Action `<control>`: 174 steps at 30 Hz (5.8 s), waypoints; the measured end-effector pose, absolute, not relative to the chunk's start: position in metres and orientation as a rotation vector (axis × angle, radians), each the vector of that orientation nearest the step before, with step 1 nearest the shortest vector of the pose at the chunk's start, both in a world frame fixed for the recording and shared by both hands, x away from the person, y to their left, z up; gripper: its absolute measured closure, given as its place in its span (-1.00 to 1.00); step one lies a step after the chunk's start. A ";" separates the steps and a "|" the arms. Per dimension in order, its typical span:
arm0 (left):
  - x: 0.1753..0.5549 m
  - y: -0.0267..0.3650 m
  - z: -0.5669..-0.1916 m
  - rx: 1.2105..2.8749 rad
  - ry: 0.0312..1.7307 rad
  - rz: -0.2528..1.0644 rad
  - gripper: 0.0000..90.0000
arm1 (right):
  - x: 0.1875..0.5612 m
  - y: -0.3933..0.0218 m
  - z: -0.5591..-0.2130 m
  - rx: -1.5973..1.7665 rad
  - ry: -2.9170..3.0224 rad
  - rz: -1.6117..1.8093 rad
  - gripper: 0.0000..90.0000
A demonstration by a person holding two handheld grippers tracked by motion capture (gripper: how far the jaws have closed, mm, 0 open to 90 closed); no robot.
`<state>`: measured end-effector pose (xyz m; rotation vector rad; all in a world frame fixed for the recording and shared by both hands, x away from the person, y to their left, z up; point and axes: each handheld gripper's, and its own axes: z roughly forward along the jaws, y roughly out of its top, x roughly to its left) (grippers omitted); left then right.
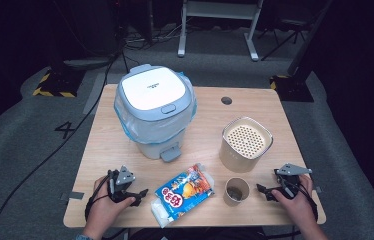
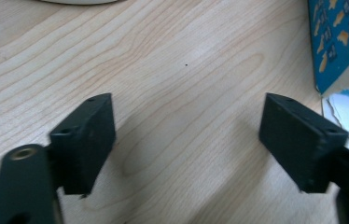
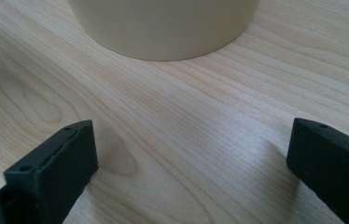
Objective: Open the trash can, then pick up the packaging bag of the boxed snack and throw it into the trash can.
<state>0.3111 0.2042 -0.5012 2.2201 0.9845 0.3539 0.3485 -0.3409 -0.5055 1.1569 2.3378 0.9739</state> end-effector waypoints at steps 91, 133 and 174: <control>0.408 0.152 -0.273 1.982 0.680 0.373 1.00 | 0.348 -0.341 -0.506 1.156 2.337 0.975 -0.96; 0.402 0.136 -0.274 1.992 0.649 0.351 -0.05 | 0.348 -0.341 -0.506 1.156 2.337 0.975 -0.96; 0.344 0.124 -0.413 2.166 0.648 0.153 -0.20 | 0.348 -0.341 -0.506 1.156 2.337 0.975 -0.96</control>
